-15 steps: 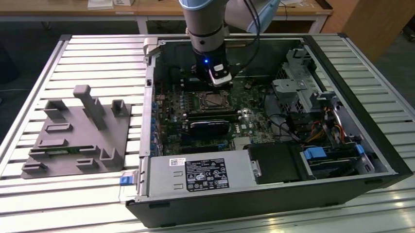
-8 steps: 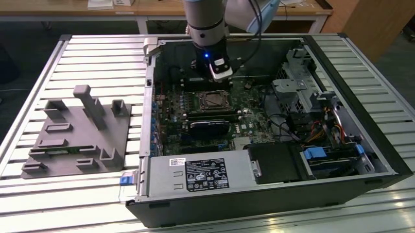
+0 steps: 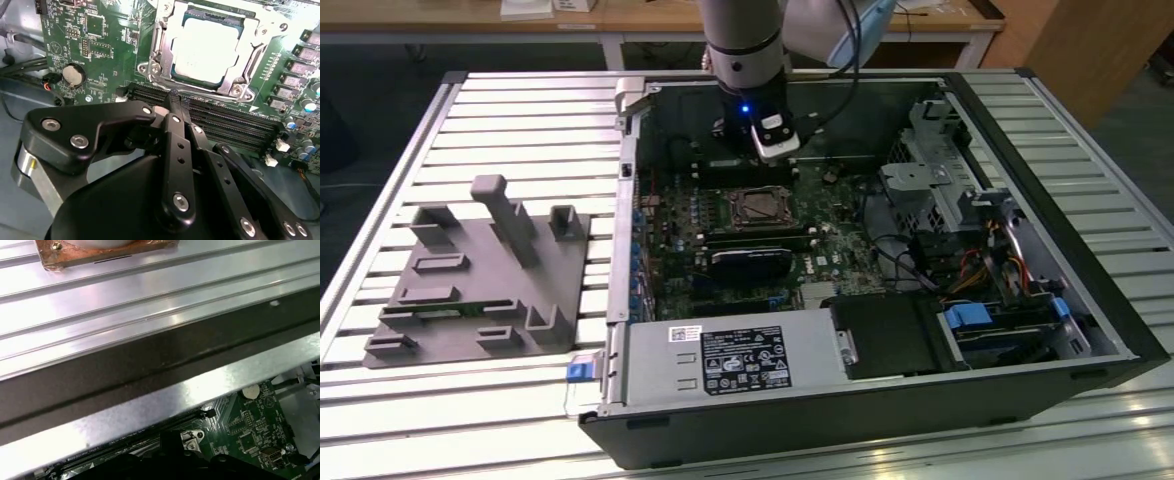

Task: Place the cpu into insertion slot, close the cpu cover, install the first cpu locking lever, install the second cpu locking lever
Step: 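Install the first cpu locking lever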

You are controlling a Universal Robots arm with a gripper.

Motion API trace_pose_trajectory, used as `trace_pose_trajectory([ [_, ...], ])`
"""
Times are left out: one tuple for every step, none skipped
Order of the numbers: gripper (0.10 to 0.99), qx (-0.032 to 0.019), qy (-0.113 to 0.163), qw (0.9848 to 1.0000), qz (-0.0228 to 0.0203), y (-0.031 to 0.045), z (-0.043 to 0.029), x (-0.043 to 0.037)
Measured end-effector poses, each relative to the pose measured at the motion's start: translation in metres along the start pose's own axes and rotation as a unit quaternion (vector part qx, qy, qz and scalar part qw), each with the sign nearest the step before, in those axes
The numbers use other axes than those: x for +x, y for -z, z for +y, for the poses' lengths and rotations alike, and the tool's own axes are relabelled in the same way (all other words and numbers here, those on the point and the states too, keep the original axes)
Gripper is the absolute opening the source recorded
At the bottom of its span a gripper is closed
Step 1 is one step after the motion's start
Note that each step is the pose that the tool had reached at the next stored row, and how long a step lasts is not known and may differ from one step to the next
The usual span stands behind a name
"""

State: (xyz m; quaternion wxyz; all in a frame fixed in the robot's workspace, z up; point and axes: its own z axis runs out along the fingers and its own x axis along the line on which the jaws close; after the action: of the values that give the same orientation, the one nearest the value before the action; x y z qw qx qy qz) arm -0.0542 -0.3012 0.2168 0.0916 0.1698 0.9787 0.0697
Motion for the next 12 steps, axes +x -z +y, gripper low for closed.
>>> trace_pose_trajectory([
  [0.106, 0.0029, -0.001, 1.0, 0.0074, -0.0002, 0.0, -0.0001],
  [0.106, 0.0059, -0.002, 0.9999, 0.0157, -0.0005, 0.0001, -0.0004],
  [0.106, 0.0088, -0.003, 0.9997, 0.0239, -0.001, 0.0002, -0.0008],
  [0.106, 0.0113, -0.003, 0.9995, 0.0304, -0.0015, 0.0002, -0.0012],
  [0.106, 0.0133, -0.004, 0.9993, 0.0348, -0.0018, 0.0002, -0.0014],
  [0.106, 0.0159, -0.004, 0.9991, 0.0383, -0.0021, 0.0003, -0.0016],
  [0.106, 0.0187, -0.004, 0.9989, 0.0417, -0.0023, 0.0002, -0.0017],
  [0.106, 0.0211, -0.004, 0.9988, 0.0442, -0.0025, -0.0001, -0.0018],
  [0.106, 0.0231, -0.004, 0.9987, 0.0456, -0.0027, -0.0006, -0.002],
  [0.106, 0.0246, -0.004, 0.9986, 0.0461, -0.0026, -0.0017, -0.0023],
  [0.106, 0.0253, -0.004, 0.9986, 0.0461, -0.0025, -0.0032, -0.0029],
  [0.106, 0.0261, -0.004, 0.9986, 0.0458, -0.0023, -0.0049, -0.0035],
])
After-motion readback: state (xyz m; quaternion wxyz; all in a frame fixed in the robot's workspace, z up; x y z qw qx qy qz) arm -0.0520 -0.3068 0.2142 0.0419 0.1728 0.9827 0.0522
